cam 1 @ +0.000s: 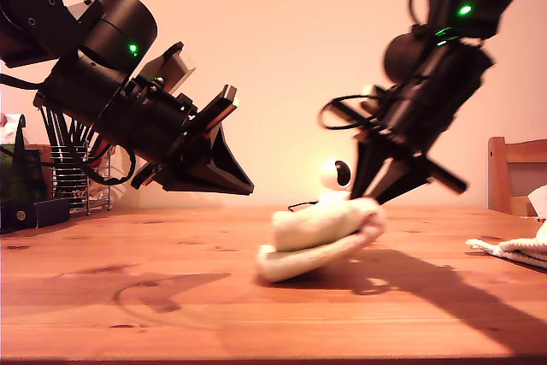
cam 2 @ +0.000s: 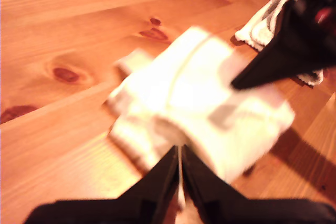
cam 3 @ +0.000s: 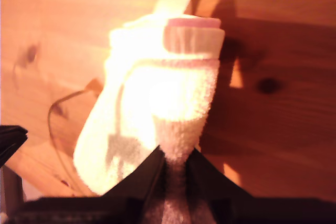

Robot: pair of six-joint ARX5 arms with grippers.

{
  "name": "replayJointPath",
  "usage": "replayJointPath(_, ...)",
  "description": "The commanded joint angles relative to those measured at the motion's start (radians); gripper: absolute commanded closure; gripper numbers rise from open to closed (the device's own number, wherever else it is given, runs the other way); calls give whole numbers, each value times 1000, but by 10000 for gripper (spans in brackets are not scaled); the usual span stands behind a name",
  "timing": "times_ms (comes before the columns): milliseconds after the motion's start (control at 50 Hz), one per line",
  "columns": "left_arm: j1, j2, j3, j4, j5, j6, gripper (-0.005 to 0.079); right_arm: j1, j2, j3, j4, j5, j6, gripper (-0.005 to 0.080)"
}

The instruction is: Fold the tea towel in front of you. After folding it, place it to the right side.

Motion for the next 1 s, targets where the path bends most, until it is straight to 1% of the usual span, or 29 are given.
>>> replayJointPath(0, 5, 16, -7, 6, -1, 13, 764, -9, -29, 13, -7, -4, -19, 765)
replayJointPath(200, 6, 16, -7, 3, -2, 16, 764, -75, -66, 13, -40, -6, -48, 765)
replayJointPath(320, 6, 17, -7, -10, -8, 35, 764, -106, -100, 13, -52, -37, -64, 765)
replayJointPath(560, 6, 17, -7, -23, -8, 39, 764, -171, -172, 13, -67, -34, -75, 765)
replayJointPath(780, 6, 17, -7, -46, -8, 39, 764, -256, -196, 13, -98, -21, -98, 765)
replayJointPath(900, 6, 17, -7, -53, -8, 43, 764, -290, -196, 13, -106, 22, -132, 765)
replayJointPath(980, 6, 17, -7, -55, -8, 50, 764, -316, -196, 13, -100, 27, -154, 765)
